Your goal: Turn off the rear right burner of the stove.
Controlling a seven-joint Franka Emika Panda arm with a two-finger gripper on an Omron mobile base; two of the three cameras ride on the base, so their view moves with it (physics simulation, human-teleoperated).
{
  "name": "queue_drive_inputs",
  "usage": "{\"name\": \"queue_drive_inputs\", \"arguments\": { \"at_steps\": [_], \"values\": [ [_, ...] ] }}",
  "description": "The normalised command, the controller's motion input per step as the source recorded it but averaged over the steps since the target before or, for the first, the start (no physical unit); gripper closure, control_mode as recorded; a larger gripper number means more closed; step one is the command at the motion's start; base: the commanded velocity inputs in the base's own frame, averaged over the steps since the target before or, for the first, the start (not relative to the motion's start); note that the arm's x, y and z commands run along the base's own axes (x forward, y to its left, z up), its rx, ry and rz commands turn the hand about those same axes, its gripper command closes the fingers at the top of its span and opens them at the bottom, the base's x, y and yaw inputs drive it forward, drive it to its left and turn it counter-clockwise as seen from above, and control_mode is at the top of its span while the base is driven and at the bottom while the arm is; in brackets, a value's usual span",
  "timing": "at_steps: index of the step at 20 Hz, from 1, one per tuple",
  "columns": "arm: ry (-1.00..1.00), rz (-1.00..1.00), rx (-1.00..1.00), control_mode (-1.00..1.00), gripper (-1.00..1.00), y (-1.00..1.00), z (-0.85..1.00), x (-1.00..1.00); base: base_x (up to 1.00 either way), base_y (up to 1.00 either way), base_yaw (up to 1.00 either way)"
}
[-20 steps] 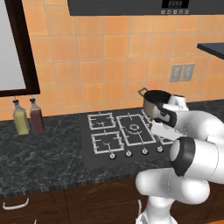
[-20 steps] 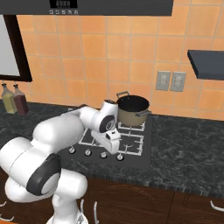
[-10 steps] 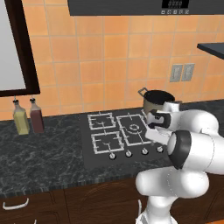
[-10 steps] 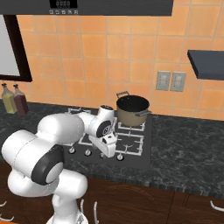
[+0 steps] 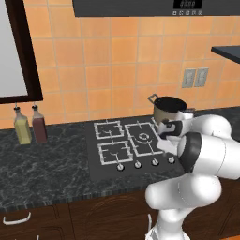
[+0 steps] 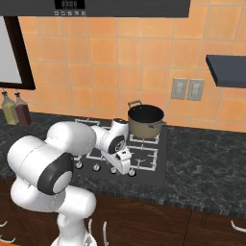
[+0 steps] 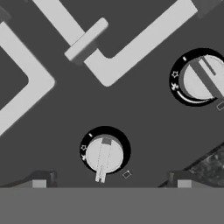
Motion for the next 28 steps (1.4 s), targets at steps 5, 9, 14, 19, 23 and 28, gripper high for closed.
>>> {"name": "queue_drive_inputs", "arguments": {
  "at_steps": [5, 9, 14, 19, 23, 28],
  "values": [
    [-0.01, 0.0, 0.0, -1.0, -1.0, -0.03, -0.25, 0.0, 0.0, 0.0, 0.0],
    [-0.03, 0.0, 0.0, -1.0, -1.0, 0.0, -0.05, 0.01, 0.0, 0.0, 0.0],
    [0.0, 0.0, 0.0, -1.0, -1.0, 0.01, 0.0, 0.21, 0.0, 0.0, 0.0],
    [0.0, 0.0, 0.0, -1.0, -1.0, 0.01, 0.0, 0.2, 0.0, 0.0, 0.0],
    [0.0, 0.0, 0.0, -1.0, -1.0, 0.0, 0.0, 0.0, 0.0, 0.0, 0.0],
    [0.0, 0.0, 0.0, -1.0, 1.0, 0.0, 0.0, 0.0, 0.0, 0.0, 0.0]
  ]
}}
